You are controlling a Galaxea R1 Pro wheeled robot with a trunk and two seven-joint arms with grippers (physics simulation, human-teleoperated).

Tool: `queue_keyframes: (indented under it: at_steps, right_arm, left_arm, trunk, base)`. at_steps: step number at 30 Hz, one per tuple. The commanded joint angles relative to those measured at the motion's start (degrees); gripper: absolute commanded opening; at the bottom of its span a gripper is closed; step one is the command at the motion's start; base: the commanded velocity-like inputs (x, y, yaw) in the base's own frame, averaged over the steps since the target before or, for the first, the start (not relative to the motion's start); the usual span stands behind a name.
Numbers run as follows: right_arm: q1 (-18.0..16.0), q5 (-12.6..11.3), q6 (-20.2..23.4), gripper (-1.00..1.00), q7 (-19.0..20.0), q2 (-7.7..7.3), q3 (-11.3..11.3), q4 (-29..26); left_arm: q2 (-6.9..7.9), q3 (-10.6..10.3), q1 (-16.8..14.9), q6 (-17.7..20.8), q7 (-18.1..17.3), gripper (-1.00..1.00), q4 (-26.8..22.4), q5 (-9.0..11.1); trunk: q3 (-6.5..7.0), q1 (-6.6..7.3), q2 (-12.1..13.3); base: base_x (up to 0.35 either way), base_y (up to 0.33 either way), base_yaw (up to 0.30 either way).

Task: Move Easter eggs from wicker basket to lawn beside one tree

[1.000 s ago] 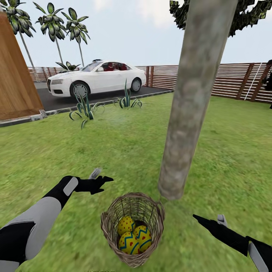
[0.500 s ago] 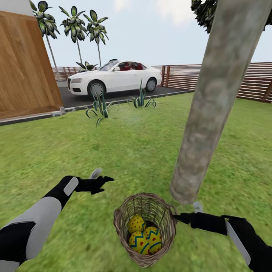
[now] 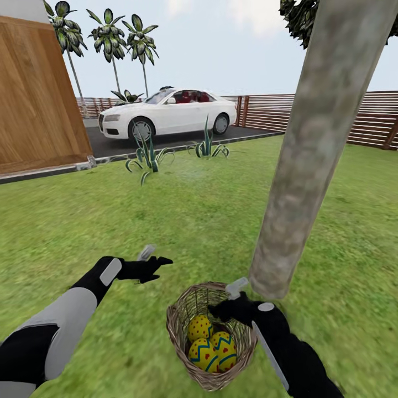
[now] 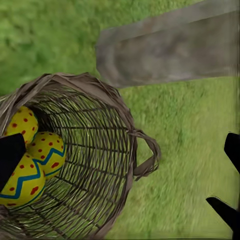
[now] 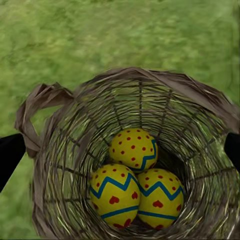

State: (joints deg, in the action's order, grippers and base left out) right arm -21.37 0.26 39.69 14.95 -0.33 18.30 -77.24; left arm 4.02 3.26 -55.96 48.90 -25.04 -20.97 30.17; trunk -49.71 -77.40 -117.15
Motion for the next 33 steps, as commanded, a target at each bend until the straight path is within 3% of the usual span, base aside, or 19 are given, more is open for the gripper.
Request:
queue_keyframes:
  at_steps: [1, 3, 6, 8, 11, 14, 15, 18, 21, 23, 24, 26, 33]
  right_arm:
    - [-0.07, 0.93, 0.25, 1.0, -2.12, 0.93, 1.13, -0.11]
    - [-0.26, 1.9, 0.46, 1.0, -4.78, 2.36, 2.42, -0.24]
    - [-1.17, 2.91, 0.93, 1.0, -6.2, 3.04, 3.07, -0.29]
    - [-2.33, 5.07, 2.47, 1.0, -7.7, 3.83, 3.32, -0.27]
    - [-3.9, 9.05, 10.1, 1.0, -10.75, 6.88, 3.46, 0.06]
    - [-5.83, 10.05, 15.52, 1.0, -12.61, 8.32, 3.49, 0.6]
    - [-6.76, 10.07, 16.45, 1.0, -12.9, 8.56, 3.49, 1.67]
    - [-11.76, 9.61, 17.78, 1.0, -13.35, 9.06, 3.4, 10.29]
    - [-16.9, 6.58, 17.9, 1.0, -13.29, 9.17, 3.31, 21.59]
    - [-18.82, 2.77, 17.8, 1.0, -13.23, 9.16, 3.31, 26.37]
    - [-19.86, -0.24, 17.72, 1.0, -13.14, 9.08, 3.31, 28.76]
    - [-20.62, -4.04, 17.68, 1.0, -13.02, 8.94, 3.32, 30.69]
    - [-21.01, -9.85, 18.0, 1.0, -12.84, 9.0, 3.46, 31.68]
  left_arm:
    - [-0.39, 0.34, -0.03, 0.29, -0.18, 1.0, -0.1, -0.27]
    - [-0.77, 0.37, -0.03, 0.25, -0.23, 1.0, -0.27, -0.23]
    - [-0.67, 0.62, -0.03, 0.19, -0.26, 1.0, -1.01, -0.17]
    - [-0.57, 0.77, -0.03, 0.22, -0.27, 1.0, -2.54, -0.14]
    - [0.25, 0.85, -0.03, 0.51, -0.21, 1.0, -7.79, -0.08]
    - [1.49, 1.18, -0.03, 0.71, -0.26, 1.0, -11.41, 0.06]
    - [1.77, 1.75, -0.03, 0.68, -0.3, 1.0, -12.1, 0.09]
    - [2.03, 6.11, -0.03, 0.37, -0.36, 1.0, -12.94, 0.03]
    - [1.85, 8.29, -0.03, 0.31, -0.43, 1.0, -13.19, 0.01]
    - [1.81, 8.63, -0.03, 0.31, -0.44, 1.0, -13.21, -0.01]
    - [1.78, 8.71, -0.03, 0.32, -0.41, 1.0, -13.22, -0.02]
    - [1.72, 8.76, -0.03, 0.27, -0.38, 1.0, -13.08, -0.03]
    - [1.64, 8.78, -0.03, 0.23, -0.36, 1.0, -12.87, -0.03]
  trunk:
    - [-0.05, 0.01, -0.02]
    - [-0.05, 0.01, -0.02]
    - [-0.05, 0.01, -0.02]
    - [-0.05, 0.01, -0.02]
    - [-0.05, 0.01, -0.02]
    - [-0.05, 0.01, -0.02]
    - [-0.05, 0.01, -0.02]
    - [-0.05, 0.01, -0.02]
    - [-0.05, 0.01, -0.02]
    - [-0.05, 0.01, -0.02]
    - [-0.05, 0.01, -0.02]
    - [-0.05, 0.01, -0.02]
    - [-0.05, 0.01, -0.02]
  base:
    - [0.0, 0.0, 0.0]
    - [0.0, 0.0, 0.0]
    - [0.0, 0.0, 0.0]
    - [0.0, 0.0, 0.0]
    - [0.0, 0.0, 0.0]
    - [0.0, 0.0, 0.0]
    - [0.0, 0.0, 0.0]
    - [0.0, 0.0, 0.0]
    - [0.0, 0.0, 0.0]
    - [0.0, 0.0, 0.0]
    - [0.0, 0.0, 0.0]
    - [0.0, 0.0, 0.0]
    - [0.129, 0.019, 0.0]
